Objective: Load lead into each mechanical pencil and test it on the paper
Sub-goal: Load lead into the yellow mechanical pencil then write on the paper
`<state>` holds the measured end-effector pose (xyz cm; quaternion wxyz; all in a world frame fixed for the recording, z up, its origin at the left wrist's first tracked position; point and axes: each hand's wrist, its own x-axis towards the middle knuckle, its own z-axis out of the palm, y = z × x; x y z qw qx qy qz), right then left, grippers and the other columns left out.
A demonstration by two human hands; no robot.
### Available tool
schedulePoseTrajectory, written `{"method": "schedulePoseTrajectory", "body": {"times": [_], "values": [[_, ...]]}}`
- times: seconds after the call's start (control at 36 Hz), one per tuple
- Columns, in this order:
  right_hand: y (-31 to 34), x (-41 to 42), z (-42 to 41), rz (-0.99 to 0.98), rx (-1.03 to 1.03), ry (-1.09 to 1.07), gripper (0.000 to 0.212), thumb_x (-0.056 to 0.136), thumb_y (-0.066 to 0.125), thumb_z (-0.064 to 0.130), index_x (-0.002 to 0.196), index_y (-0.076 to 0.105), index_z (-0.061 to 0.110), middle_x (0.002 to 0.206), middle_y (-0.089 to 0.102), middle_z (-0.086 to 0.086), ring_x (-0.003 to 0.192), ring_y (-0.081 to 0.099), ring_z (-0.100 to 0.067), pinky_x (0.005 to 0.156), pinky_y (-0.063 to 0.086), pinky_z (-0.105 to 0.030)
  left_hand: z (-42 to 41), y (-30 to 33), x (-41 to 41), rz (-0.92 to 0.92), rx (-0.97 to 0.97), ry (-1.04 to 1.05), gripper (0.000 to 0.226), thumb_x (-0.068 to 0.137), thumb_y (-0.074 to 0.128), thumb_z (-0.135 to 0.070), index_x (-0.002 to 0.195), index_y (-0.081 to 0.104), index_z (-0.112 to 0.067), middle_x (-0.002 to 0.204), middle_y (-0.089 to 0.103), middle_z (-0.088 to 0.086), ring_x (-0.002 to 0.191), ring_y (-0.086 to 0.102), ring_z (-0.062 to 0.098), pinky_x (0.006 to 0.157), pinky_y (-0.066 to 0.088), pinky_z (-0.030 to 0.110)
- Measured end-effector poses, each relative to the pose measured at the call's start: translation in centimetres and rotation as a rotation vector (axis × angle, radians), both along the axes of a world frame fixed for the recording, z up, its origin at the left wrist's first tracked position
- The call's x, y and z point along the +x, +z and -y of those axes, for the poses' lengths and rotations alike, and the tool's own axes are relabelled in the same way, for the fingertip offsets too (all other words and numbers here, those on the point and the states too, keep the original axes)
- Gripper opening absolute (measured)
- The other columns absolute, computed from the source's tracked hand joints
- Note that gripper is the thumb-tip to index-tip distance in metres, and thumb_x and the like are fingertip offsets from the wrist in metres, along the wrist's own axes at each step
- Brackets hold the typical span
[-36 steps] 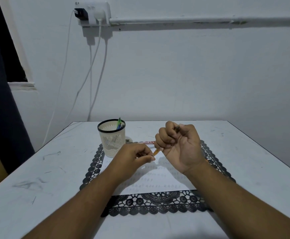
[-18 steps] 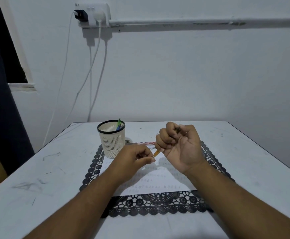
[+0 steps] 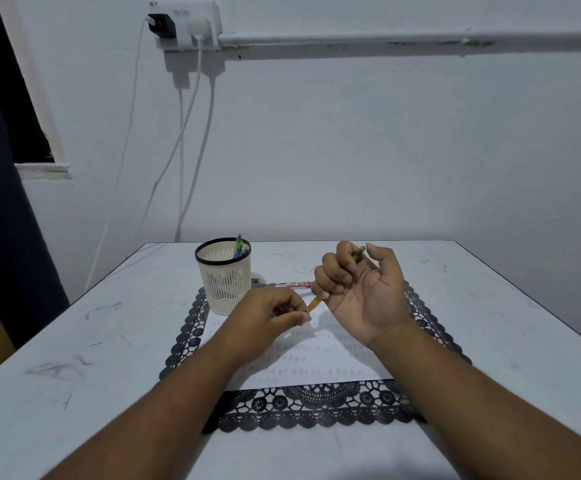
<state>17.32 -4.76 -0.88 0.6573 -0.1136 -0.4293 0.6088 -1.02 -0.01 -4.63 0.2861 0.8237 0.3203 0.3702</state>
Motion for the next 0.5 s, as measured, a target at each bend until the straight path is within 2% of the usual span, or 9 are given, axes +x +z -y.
{"method": "schedulePoseTrajectory", "body": {"times": [0.28, 0.42, 0.5], "values": [[-0.24, 0.94, -0.42, -0.216, -0.144, -0.024, 0.029, 0.087, 0.041, 0.038, 0.067, 0.035, 0.018, 0.064, 0.025, 0.001, 0.061, 0.016, -0.018, 0.059, 0.026, -0.032, 0.36, 0.49, -0.05, 0.003, -0.022, -0.014, 0.012, 0.091, 0.078, -0.017, 0.093, 0.079, -0.028, 0.088, 0.076, -0.013, 0.083, 0.07, 0.011, 0.08, 0.058, 0.033], [-0.12, 1.0, -0.51, -0.19, -0.142, -0.057, 0.025, 0.084, 0.041, 0.033, 0.066, 0.032, 0.018, 0.064, 0.02, 0.0, 0.061, 0.015, -0.018, 0.059, 0.024, -0.033, 0.47, 0.69, -0.09, 0.014, -0.015, -0.014, 0.011, 0.091, 0.078, -0.015, 0.094, 0.079, -0.026, 0.087, 0.076, -0.013, 0.082, 0.07, 0.01, 0.078, 0.057, 0.028], [-0.15, 0.82, -0.41, -0.174, -0.126, -0.054, 0.025, 0.084, 0.04, 0.033, 0.065, 0.032, 0.018, 0.064, 0.021, 0.0, 0.061, 0.015, -0.019, 0.06, 0.023, -0.033, 0.48, 0.75, -0.08, 0.021, -0.015, -0.008, 0.011, 0.091, 0.078, -0.016, 0.092, 0.079, -0.027, 0.086, 0.076, -0.012, 0.081, 0.07, 0.012, 0.078, 0.057, 0.03]]}}
